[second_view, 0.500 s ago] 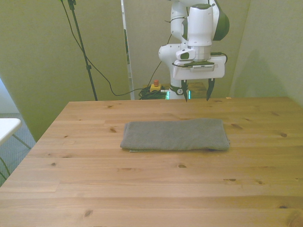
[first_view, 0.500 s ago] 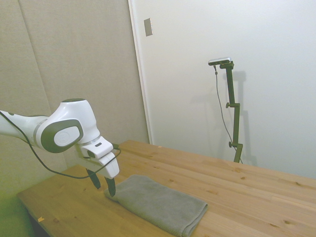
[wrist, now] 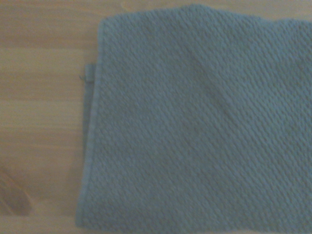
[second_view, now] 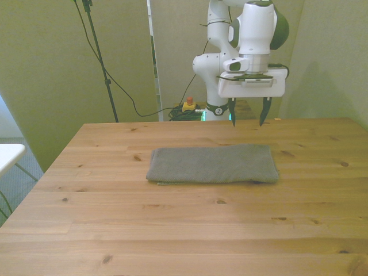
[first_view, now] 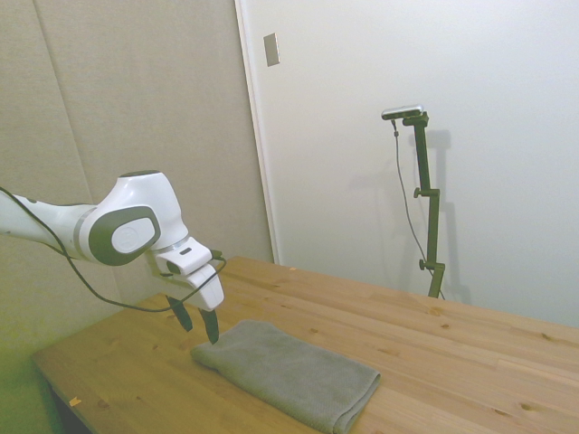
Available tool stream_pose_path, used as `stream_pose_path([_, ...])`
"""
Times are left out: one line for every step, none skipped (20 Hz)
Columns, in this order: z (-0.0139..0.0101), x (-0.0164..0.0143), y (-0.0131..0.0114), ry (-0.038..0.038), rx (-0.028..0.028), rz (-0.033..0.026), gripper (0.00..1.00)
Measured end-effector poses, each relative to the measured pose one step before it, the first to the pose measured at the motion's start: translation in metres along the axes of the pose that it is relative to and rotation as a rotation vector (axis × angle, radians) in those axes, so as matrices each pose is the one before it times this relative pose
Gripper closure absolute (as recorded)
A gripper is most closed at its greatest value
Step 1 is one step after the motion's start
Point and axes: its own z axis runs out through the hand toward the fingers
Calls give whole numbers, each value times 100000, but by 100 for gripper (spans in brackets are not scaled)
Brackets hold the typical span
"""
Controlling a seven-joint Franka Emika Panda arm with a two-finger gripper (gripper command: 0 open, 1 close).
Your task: Fold the towel
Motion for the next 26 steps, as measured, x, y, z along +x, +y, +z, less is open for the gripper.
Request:
stream_pose_path([350, -84, -1357, 1444, -1293, 1013, 0])
stream_pose_path([393, -75, -1349, 1374, -1314, 1262, 0])
stream_pose_path([402, -180, -1445, 1682, -1330, 1630, 0])
stream_pose_path([452, -291, -1432, 2177, -1867, 1753, 0])
stream_pose_path([452, -326, -1310, 2392, -2514, 1448, 0])
stream_pose_path([437, -520, -1283, 2060, -3141, 1316, 0])
stream_pose_path([433, -676, -1243, 1901, -2972, 967, 0])
stream_pose_path([392, -764, -1267, 1744, -2507, 549, 0])
stream_pose_path([355, -801, -1224, 1298, -1945, 61, 0])
stream_pose_path([324, -842, -1192, 1259, -1756, 51, 0])
stream_pose_path([241, -737, -1119, 1511, -1667, 318, 0])
stream_pose_path([249, -686, -1081, 1343, -1540, 27, 0])
stream_pose_path([296, -740, -979, 965, -1608, -230, 0])
stream_pose_path([381, -644, -780, 1507, -1777, -304, 0])
stream_pose_path([438, -608, -562, 1718, -1883, -215, 0])
stream_pose_path([454, -520, -419, 1732, -1922, -140, 0])
stream_pose_path([436, -442, -256, 1207, -1611, -188, 0])
stream_pose_path([33, -62, -205, 1238, -815, 10, 0])
stream_pose_path([29, 48, 40, 1200, -1263, -86, 0])
stream_pose_path([219, 110, 102, 790, -1202, 53, 0])
stream_pose_path([237, 249, 173, 617, -1350, 168, 0])
stream_pose_path([341, 272, 226, 662, -1788, 195, 0])
stream_pose_path([327, 329, 215, 384, -1508, 409, 0])
stream_pose_path([474, 426, 309, 648, -2134, 466, 0])
stream_pose_path([465, 472, 264, 932, -1635, 400, 0])
stream_pose_path([467, 450, 253, 577, -1120, 459, 0])
